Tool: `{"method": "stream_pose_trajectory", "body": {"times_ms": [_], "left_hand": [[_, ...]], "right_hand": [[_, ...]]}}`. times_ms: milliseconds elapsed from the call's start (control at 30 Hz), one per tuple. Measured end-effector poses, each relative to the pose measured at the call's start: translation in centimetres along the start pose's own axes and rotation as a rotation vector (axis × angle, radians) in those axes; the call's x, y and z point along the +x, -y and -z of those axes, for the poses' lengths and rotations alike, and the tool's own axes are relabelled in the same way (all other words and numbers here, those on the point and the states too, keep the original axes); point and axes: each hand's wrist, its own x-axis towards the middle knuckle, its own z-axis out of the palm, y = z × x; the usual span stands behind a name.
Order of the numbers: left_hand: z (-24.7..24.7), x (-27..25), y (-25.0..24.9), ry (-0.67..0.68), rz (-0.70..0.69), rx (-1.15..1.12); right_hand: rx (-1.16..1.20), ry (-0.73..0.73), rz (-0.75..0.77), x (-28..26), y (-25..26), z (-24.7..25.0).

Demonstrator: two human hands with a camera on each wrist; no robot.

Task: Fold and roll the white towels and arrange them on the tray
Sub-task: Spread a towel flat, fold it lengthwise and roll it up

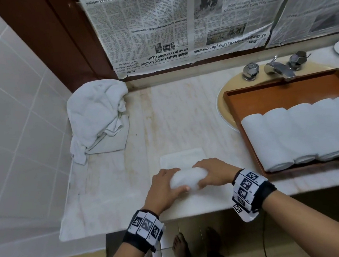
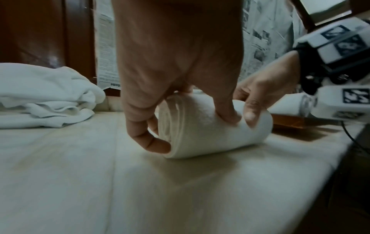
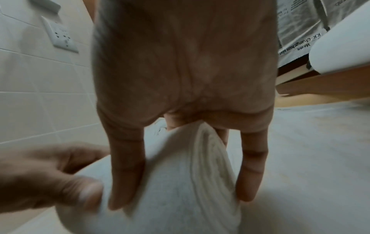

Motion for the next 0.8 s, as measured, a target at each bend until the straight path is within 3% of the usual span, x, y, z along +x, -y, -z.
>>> {"method": "stream_pose_trajectory", "body": {"times_ms": [100,167,300,400,567,667,800], "left_hand": [[1.3,0.7,-0.6,0.069,0.018,-0.030],[2.2,1.4,-1.2,0.114,0.028,-0.069],[2.4,2.3,-1.0,0.130,0.072,-0.113],[1.3,1.7,-0.5,0.014,0.046,-0.059],[-0.9,-1.4,0.2,-0.202,-0.121,0.325],[-1.2,-1.9,0.7,-0.187,-0.098,0.368],[0.7,-0.8,0.6,-0.022,-0.038,0.333]], "right_hand": [[-0.071,-0.137,-0.036,-1.2,-0.4,-1.6],[-0.210,-0.300,0.012,-2.1,-0.2,-2.9],[-0.341,-0.429,0.092,-1.8,-0.5,-4.3],[-0.221,-0.325,0.063,-0.8,-0.6,-2.7],[-0.049,-0.107,0.009,0.5,-0.5,0.2],[0.000,-0.008,0.034,0.6,-0.6,0.6],[0.176,0.002,0.002,-0.4,-1.3,0.1]]}}
